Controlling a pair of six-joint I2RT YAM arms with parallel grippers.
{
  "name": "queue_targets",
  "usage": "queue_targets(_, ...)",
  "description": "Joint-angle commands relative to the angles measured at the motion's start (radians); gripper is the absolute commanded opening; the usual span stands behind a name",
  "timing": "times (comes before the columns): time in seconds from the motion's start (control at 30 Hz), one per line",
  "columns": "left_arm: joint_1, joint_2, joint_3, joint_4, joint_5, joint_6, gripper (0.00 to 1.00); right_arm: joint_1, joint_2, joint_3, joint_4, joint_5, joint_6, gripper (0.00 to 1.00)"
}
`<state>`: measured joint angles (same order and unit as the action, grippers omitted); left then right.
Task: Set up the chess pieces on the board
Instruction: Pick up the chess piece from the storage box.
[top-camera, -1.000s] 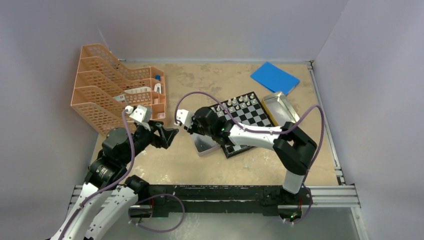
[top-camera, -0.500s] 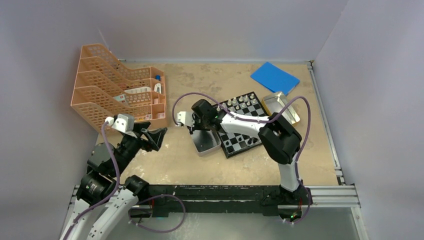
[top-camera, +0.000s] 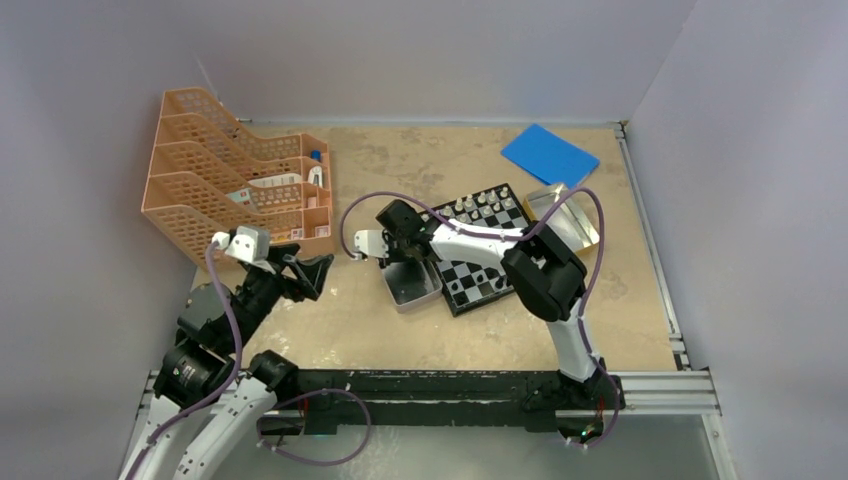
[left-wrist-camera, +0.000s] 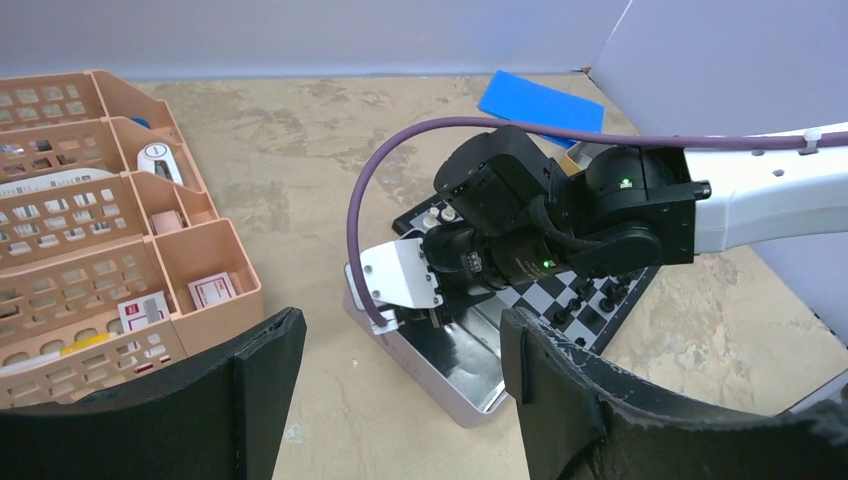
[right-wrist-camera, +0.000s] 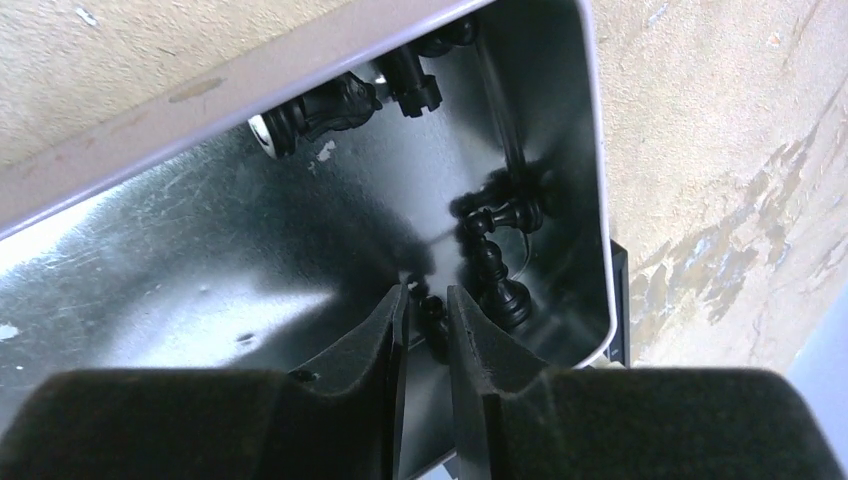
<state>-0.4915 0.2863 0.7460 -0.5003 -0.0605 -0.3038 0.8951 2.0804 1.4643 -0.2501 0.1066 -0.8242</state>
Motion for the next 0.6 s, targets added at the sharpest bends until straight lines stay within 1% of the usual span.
queue_targets(0.0,0.001,0.017,0.004,0.018,-0.012,-0.004,0.71,-0.007,0.015,0.062,-0.069,0.054,-0.039,0.24)
queue_targets(0.23,0.001,0.011,0.003,0.021,-0.011,-0.004,0.71,-0.007,0.031,0.055,-0.069,0.063,-0.063,0.23)
queue_targets(0.33,0.001,0.010,0.003,0.020,-0.012,-0.004,0.71,-0.007,0.035,0.056,-0.064,0.070,-0.068,0.21)
queue_targets(0.47,0.001,0.009,0.001,0.019,-0.012,-0.004,0.71,-0.005,0.019,0.034,-0.027,0.061,-0.100,0.14)
queue_targets(0.57,0.001,0.012,0.001,0.019,-0.011,-0.004,0.70,-0.005,0.014,0.028,-0.022,0.038,-0.113,0.02)
